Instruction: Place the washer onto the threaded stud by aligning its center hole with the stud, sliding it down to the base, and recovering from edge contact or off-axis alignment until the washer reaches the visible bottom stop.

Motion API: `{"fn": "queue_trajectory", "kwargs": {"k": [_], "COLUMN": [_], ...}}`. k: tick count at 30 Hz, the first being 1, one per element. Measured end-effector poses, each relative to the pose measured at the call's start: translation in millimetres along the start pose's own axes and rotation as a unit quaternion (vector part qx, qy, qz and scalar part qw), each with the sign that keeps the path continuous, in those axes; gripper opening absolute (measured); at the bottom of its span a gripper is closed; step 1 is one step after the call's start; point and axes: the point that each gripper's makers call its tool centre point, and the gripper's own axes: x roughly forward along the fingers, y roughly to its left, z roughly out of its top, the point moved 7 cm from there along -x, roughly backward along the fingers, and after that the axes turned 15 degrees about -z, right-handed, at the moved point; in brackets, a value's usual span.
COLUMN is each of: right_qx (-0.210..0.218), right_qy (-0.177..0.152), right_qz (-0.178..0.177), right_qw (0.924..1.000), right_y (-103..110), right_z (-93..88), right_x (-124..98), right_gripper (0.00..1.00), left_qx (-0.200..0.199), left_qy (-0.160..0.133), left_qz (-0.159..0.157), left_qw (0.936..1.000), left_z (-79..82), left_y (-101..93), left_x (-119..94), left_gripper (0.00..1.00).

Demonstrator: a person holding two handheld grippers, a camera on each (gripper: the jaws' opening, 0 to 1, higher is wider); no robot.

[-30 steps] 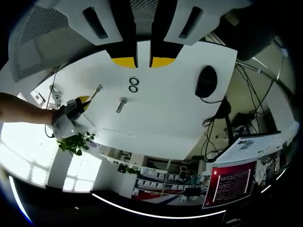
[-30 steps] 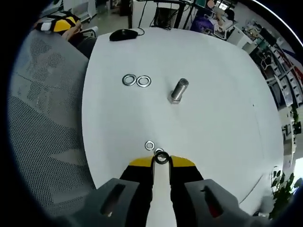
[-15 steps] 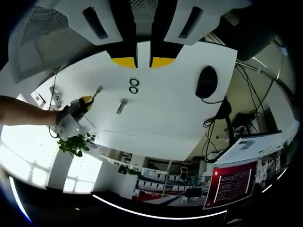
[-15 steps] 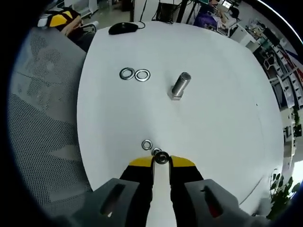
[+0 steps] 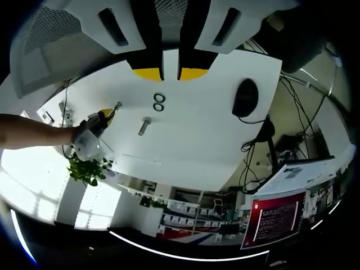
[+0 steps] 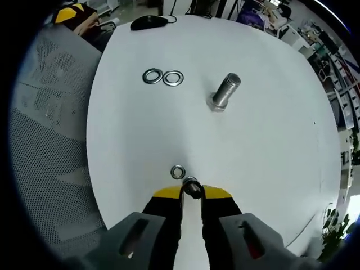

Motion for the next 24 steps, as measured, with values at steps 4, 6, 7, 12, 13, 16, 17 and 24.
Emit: {"fn": "queue_trajectory", "kwargs": {"k": [4, 6, 7, 12, 13, 16, 17, 24], "right_qx": [-0.005, -0.009, -0.011, -0.012, -0.012, -0.023, -0.031, -0.003], "right_qy": [0.01, 0.014, 0.015, 0.021, 0.022, 0.019, 0.018, 0.004], "right_qz": [0.008, 0.009, 0.01, 0.013, 0.014, 0.02, 0.021, 0.024], "right_qw": [0.9999, 0.9998, 0.9998, 0.9996, 0.9996, 0.9993, 0.9991, 0.9997], "right_y": [5, 6, 7, 7, 7, 6, 7, 3], "right_z": [-4.8, -7.0, -8.0, -12.2, -13.2, -13.9, -14.0, -9.6], "right_x": [3, 4, 4, 5, 5, 7, 7, 7], "right_gripper": [0.13, 0.13, 0.13, 0.13, 0.13, 0.14, 0.14, 0.24], "left_qx": [0.0, 0.001, 0.001, 0.0, 0.0, -0.001, -0.001, -0.001], "left_qy": [0.001, 0.002, 0.002, 0.003, 0.003, 0.001, 0.001, 0.001], "left_qz": [-0.001, -0.001, -0.001, -0.001, -0.001, -0.001, -0.001, -0.001], "left_qw": [1.0, 1.0, 1.0, 1.0, 1.0, 1.0, 1.0, 1.0], "left_z": [-0.2, -0.1, -0.2, 0.0, 0.0, 0.1, 0.1, 0.0], "left_y": [-0.1, 0.1, -0.3, 0.3, 0.6, 0.5, 0.5, 0.7], "left_x": [0, 0, 0, 1, 1, 1, 1, 1], "left_gripper": [0.07, 0.07, 0.07, 0.07, 0.07, 0.07, 0.07, 0.07]}}
